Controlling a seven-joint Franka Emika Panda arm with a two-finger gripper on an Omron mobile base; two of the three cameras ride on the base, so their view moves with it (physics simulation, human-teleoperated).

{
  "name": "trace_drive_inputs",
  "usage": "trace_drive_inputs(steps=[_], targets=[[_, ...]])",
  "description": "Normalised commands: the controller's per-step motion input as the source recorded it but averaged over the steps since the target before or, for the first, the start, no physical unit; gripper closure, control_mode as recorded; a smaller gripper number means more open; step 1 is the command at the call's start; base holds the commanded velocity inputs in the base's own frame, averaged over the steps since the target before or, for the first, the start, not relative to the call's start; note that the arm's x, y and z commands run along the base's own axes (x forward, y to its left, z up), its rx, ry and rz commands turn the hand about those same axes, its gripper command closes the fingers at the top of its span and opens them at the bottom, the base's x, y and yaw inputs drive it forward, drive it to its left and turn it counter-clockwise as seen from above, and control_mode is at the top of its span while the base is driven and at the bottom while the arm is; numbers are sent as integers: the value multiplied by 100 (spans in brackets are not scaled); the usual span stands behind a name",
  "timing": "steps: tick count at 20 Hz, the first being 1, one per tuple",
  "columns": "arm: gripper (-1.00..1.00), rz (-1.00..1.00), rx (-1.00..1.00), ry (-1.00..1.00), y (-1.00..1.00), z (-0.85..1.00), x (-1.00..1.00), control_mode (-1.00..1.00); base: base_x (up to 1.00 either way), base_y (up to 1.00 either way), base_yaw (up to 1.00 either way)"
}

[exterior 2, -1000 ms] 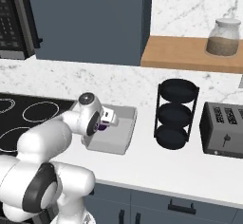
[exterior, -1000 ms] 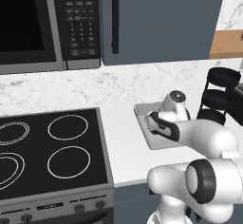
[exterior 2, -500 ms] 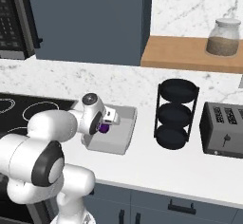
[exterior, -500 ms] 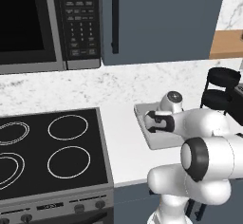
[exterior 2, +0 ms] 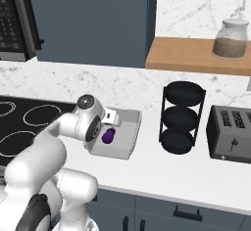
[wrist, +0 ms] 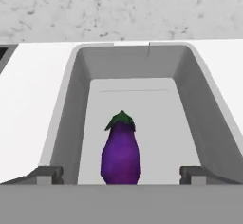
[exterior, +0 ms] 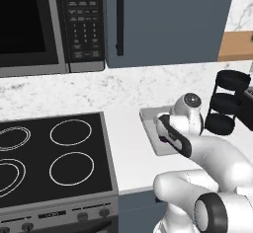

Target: Place one eggplant and one chicken drumstick in each tupperware on the nearby counter, to pack two identical lunches.

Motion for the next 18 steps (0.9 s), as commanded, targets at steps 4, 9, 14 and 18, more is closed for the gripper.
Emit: trace_drive_inputs(steps=[4,9,14,18], targets=[[-100,3,0,-16,0,75,-100,-100,0,0,0],[-100,1,0,-8,0,85,-100,-100,0,0,0],[-100,0,0,0,0,75,-98,-100,0,0,0],[-100,0,-4,1,13,11,-86,-100,0,0,0]])
